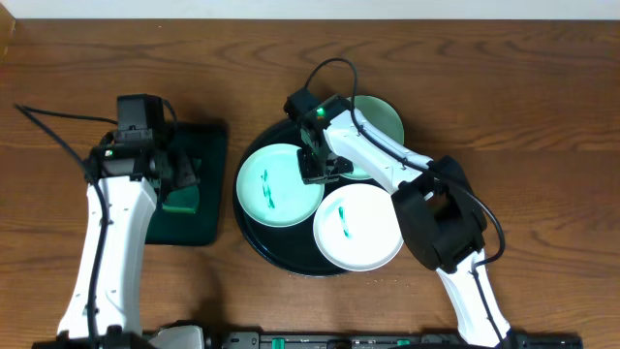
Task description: Clean dirty plates on tray and stack at the side
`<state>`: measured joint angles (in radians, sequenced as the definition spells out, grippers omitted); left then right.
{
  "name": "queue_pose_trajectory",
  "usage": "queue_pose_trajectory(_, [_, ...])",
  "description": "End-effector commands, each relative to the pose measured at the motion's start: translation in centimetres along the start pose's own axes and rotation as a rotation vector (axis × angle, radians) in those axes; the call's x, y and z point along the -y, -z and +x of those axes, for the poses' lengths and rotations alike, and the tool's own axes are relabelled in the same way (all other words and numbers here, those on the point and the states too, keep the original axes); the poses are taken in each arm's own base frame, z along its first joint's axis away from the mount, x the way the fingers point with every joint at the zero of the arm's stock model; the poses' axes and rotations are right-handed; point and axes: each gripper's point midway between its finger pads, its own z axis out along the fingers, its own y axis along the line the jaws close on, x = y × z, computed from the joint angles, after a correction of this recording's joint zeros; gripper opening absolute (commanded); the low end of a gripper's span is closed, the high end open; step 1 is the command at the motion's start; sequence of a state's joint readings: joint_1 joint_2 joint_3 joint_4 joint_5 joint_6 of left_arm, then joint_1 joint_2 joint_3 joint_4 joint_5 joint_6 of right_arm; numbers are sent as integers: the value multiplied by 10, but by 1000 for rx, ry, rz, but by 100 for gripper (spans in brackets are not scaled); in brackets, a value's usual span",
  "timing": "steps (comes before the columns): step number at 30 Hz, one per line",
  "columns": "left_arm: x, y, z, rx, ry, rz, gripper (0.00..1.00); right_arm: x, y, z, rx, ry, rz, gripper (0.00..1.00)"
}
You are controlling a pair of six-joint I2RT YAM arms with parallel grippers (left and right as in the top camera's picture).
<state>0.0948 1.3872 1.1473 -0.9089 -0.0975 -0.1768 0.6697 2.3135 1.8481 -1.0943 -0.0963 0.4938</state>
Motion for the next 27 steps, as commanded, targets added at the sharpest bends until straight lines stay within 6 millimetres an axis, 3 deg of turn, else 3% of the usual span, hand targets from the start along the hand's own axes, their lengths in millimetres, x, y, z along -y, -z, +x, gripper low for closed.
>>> queue_pose_trajectory(1, [-6, -21, -3, -51, -69, -70, 65, 6, -13, -1, 3, 8, 51, 1])
queue_pose_trajectory(5, [11, -58, 0, -128, -221, -8, 65, 4, -15, 0, 5, 28, 49, 1])
queue_pose_trajectory(8, [12, -78, -1, -153, -252, -10, 60, 4, -15, 0, 5, 32, 49, 1])
queue_pose_trajectory(11, [-1, -99, 0, -193, -187, -16, 56, 4, -15, 0, 4, 36, 50, 1])
queue_pose_trajectory(16, [-7, -122, 11, -275, -86, 124, 43, 2, -16, 0, 9, 40, 43, 1])
queue_pose_trajectory(27, [3, -114, -19, -203, -85, 177, 38, 0, -16, -1, 14, 42, 41, 1])
